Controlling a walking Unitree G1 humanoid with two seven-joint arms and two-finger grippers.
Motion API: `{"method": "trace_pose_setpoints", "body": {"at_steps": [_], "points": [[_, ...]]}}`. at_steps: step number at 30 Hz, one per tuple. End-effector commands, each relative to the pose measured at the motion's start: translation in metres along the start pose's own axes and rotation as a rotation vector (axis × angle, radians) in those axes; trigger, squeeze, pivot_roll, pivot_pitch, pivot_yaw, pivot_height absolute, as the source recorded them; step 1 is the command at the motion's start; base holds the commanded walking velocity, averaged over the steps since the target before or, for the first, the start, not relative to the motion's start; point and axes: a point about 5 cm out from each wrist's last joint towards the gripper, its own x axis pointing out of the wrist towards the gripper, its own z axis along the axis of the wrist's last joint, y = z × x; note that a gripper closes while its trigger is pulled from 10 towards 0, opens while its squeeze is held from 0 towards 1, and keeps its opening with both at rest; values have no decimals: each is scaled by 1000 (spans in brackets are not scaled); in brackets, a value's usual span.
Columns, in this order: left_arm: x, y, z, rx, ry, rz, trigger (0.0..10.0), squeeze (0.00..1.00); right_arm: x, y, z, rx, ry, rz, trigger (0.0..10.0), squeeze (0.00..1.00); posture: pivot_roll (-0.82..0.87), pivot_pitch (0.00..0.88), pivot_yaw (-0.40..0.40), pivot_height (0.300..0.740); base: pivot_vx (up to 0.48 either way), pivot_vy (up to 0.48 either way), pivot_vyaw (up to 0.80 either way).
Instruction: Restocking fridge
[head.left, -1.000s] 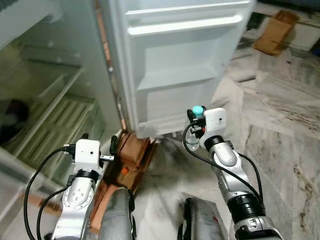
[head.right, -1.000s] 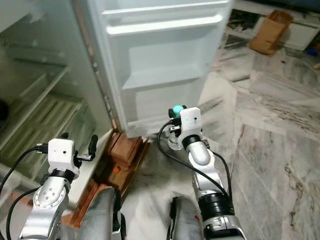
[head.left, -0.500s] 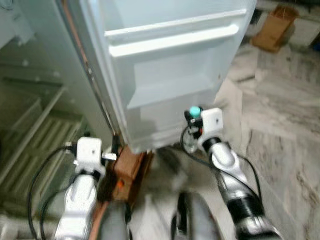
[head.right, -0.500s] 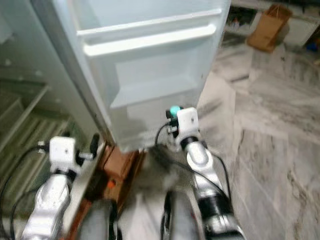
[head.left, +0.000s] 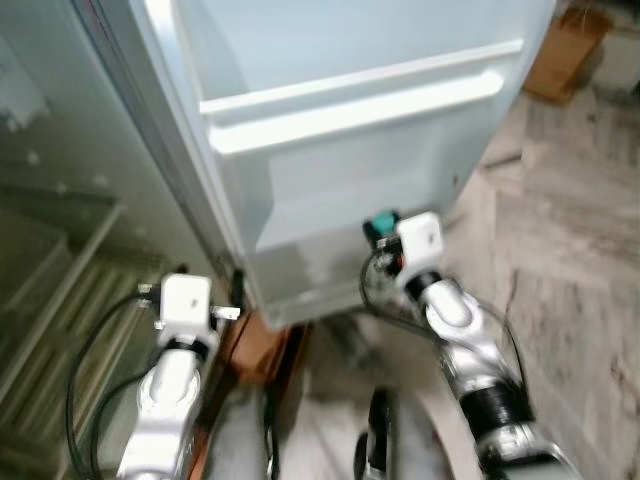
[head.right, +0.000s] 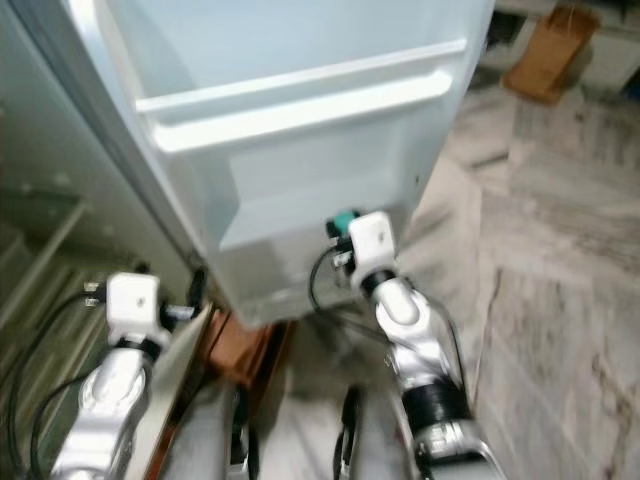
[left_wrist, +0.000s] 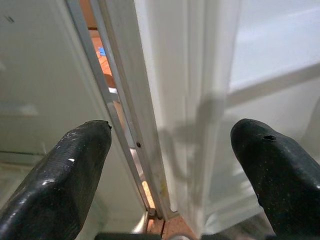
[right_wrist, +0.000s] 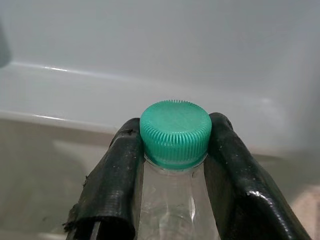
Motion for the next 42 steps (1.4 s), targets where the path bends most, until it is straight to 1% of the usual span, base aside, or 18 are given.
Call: {"method": "trace_pose_setpoints", "body": {"at_steps": [1, 4, 8, 11, 12, 13, 15, 16, 17, 20, 22, 24, 30, 33, 35, 36, 37, 42], "points": [[-6, 5, -1, 15, 12, 23, 10000, 0, 5, -1, 0, -33, -18, 41, 10000, 0, 130, 147, -9, 640, 0, 0, 0], [-9, 6, 0, 18, 12, 30, 10000, 0, 7, -4, -1, -45, -14, 50, 10000, 0, 140, 162, -4, 640, 0, 0, 0], [-16, 11, 2, 30, 9, 57, 10000, 0, 10, -6, -2, -179, -48, 99, 10000, 0, 161, 190, 11, 640, 0, 0, 0], [-24, 16, 4, 46, 6, 82, 10000, 0, 10, -5, -3, -235, -64, 142, 10000, 0, 185, 219, 24, 640, 0, 0, 0], [-24, 16, 4, 46, 6, 82, 10000, 0, 10, -5, -3, -235, -64, 142, 10000, 0, 185, 219, 24, 640, 0, 0, 0], [-27, 18, 5, 51, 9, 84, 10000, 0, 11, -7, -4, -243, -66, 126, 10000, 0, 190, 223, 26, 640, 0, 0, 0], [-36, 21, 5, 60, 27, 83, 10000, 0, 17, -6, -3, -165, -49, 84, 10000, 0, 225, 255, 45, 640, 0, 0, 0], [-36, 21, 5, 60, 27, 83, 10000, 0, 17, -6, -3, -165, -49, 84, 10000, 0, 225, 255, 45, 640, 0, 0, 0], [-40, 22, 6, 64, 32, 81, 10000, 0, 18, -5, -3, -146, -48, 69, 10000, 0, 226, 259, 47, 640, 0, 0, 0], [-41, 22, 7, 67, 36, 81, 10000, 0, 20, -2, -1, -152, -74, 65, 10000, 0, 231, 264, 53, 635, 0, 0, 0], [-41, 21, 10, 69, 39, 78, 10000, 0, 20, 0, 2, -191, -123, 87, 10000, 0, 232, 272, 57, 620, 0, 0, 0], [-41, 21, 10, 69, 39, 78, 10000, 0, 20, 0, 3, -202, -132, 93, 10000, 0, 232, 272, 57, 615, 0, 0, 0], [-41, 21, 12, 68, 44, 78, 10000, 0, 26, -3, 15, -314, -179, 70, 10000, 0, 230, 281, 52, 570, 0, 0, 0], [-42, 21, 12, 68, 49, 84, 10000, 0, 29, -5, 21, -361, -203, 66, 10000, 0, 233, 279, 47, 570, 0, 0, 0], [-42, 21, 12, 68, 52, 86, 10000, 0, 30, -6, 22, -372, -209, 63, 10000, 0, 233, 279, 47, 570, 0, 0, 0], [-43, 21, 13, 69, 50, 95, 10000, 0, 31, -9, 23, -420, -211, 47, 10000, 0, 242, 281, 45, 570, 0, 0, 0], [-43, 21, 13, 70, 50, 99, 10000, 0, 31, -11, 23, -438, -209, 40, 10000, 0, 244, 282, 46, 570, 0, 0, 0], [-47, 23, 14, 77, 50, 110, 10000, 0, 32, -15, 23, -484, -198, 26, 10000, 0, 264, 293, 51, 570, 0, 0, 0]]}}
